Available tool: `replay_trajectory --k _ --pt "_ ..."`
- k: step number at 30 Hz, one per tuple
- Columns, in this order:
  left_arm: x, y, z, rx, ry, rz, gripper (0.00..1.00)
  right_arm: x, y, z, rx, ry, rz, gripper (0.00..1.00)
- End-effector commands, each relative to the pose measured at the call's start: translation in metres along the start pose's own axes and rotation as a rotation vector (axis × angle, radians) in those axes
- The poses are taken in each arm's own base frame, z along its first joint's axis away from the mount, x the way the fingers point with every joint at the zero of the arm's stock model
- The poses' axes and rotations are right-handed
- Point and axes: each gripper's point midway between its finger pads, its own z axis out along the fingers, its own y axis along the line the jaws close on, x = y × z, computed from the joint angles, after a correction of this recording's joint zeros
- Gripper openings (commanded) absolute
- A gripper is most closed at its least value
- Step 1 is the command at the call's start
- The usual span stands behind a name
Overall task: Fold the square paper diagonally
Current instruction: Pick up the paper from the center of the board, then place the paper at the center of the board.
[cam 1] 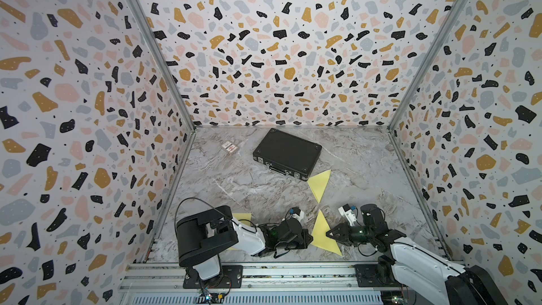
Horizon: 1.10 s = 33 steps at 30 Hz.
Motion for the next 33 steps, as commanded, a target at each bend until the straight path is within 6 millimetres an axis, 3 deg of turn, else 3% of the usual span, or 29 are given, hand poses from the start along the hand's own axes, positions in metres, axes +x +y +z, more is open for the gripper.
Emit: replay_trajectory --k 1,8,11,18,22,27,33 --pt "0.061 0.132 -0.026 -0.476 0.204 -0.018 0.02 -0.008 0.007 0.000 -0.001 -0.020 -0.029 0.23" --pt "0.058 0.129 -0.027 -0.469 0.185 -0.029 0.15 -0.007 0.003 0.002 0.016 -0.010 -0.038 0.08" --pt "0.052 0.123 -0.026 -0.441 0.154 -0.025 0.19 -0.006 0.001 0.003 0.026 -0.007 -0.036 0.06" --pt "0.027 0.085 -0.029 -0.371 0.073 0.008 0.42 -0.002 -0.001 0.000 0.048 -0.007 -0.043 0.01" --pt "0.005 0.072 -0.054 -0.401 -0.017 0.039 0.47 -0.007 -0.001 -0.007 0.087 -0.049 -0.050 0.00" --pt "-0.019 0.064 -0.095 -0.388 -0.165 0.058 0.55 -0.023 0.019 -0.020 0.069 -0.158 -0.092 0.00" --pt "-0.035 0.062 -0.135 -0.364 -0.295 0.068 0.59 -0.034 0.033 -0.041 0.095 -0.263 -0.138 0.00"
